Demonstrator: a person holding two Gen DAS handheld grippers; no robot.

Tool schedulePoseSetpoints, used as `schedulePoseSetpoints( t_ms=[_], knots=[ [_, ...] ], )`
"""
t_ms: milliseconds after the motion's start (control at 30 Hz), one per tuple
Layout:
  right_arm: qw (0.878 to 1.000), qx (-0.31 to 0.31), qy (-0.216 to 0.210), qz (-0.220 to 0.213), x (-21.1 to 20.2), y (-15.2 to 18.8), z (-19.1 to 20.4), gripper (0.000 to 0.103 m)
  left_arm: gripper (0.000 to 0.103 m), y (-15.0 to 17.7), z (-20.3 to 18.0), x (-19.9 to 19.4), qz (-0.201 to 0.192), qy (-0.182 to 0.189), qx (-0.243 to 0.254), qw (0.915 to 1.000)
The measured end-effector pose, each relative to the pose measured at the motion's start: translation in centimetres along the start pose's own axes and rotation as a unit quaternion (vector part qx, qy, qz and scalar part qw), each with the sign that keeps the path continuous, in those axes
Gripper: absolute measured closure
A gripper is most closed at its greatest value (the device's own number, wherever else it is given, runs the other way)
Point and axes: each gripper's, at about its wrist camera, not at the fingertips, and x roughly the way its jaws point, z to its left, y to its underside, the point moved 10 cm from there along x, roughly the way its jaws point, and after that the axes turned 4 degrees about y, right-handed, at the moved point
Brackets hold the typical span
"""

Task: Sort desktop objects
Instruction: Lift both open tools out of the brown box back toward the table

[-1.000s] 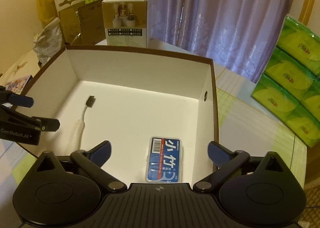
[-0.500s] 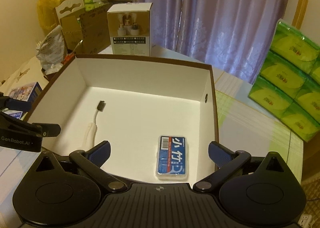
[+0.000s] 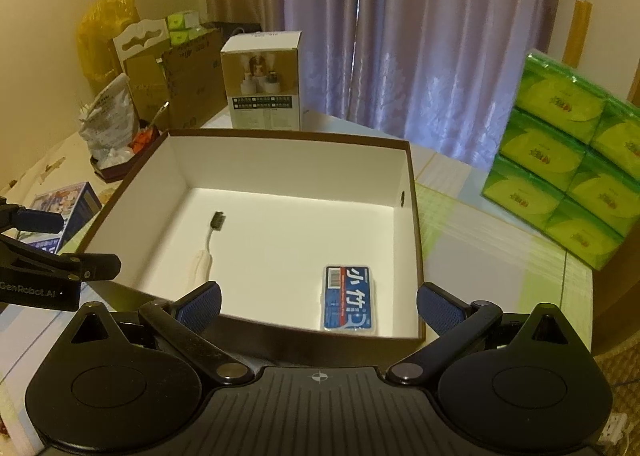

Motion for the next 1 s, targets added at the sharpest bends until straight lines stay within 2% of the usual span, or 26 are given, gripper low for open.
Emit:
schedulePoseSetpoints(
  t_ms=[433, 833, 1000],
  knots=[
    [1.000, 0.004, -0.005, -0.016, -4.8, 3.1, 1.1, 0.002, 0.013, 3.2, -0.4, -4.5, -0.016, 0.001, -0.009, 0.9998],
    [1.000, 0.010, -0.009, -0.012, -7.9, 8.4, 2.5, 0.002, 0.013, 9.1, -1.2, -6.7, 0.008, 0.012, -0.014, 0.9998],
    [1.000, 0.026, -0.015, 0.004, -8.1, 10.8, 2.9, 0.002, 0.013, 11.6, -1.6, -6.8, 0.024, 0.020, -0.016, 0.9994]
  ],
)
